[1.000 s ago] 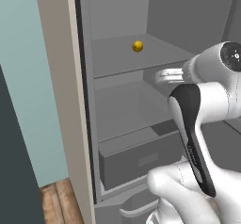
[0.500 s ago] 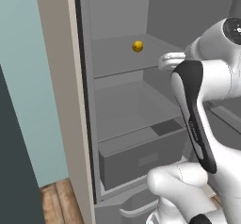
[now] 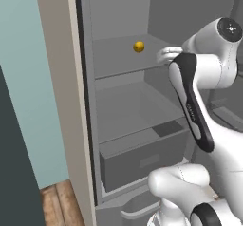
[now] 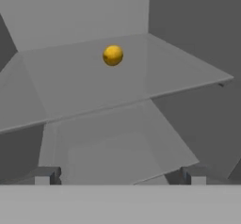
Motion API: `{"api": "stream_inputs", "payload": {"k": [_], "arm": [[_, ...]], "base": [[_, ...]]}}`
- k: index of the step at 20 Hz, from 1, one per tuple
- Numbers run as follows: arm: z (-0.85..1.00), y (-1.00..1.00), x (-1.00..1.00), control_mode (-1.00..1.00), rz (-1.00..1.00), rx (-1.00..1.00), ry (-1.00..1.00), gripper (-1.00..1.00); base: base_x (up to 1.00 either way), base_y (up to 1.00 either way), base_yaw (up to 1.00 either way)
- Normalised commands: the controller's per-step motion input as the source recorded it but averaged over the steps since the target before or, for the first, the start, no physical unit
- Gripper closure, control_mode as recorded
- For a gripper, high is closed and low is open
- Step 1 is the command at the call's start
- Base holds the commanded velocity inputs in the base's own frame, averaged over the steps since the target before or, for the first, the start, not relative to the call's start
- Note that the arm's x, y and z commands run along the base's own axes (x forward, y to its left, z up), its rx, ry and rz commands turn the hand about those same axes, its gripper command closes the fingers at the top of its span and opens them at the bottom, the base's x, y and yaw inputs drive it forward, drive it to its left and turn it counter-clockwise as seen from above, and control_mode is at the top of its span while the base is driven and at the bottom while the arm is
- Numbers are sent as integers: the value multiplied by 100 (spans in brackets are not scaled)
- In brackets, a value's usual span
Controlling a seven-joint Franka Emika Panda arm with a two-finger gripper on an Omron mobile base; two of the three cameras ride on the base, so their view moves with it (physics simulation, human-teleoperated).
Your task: Place one lemon and one steak in each tupperware on the nearby counter, to pack two identical lunches.
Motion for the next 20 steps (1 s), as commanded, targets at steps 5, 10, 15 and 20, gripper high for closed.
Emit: {"api": "stream_inputs", "payload": {"k": [5,10,15,20], "arm": [[-3,-6,69,-100,4,3,1,-100],[-11,0,74,-100,4,0,0,-100],[-10,0,73,-100,2,0,1,-100],[-8,0,75,-100,0,0,2,-100]], "base": [[0,0,0],[0,0,0],[0,0,0],[0,0,0]]}}
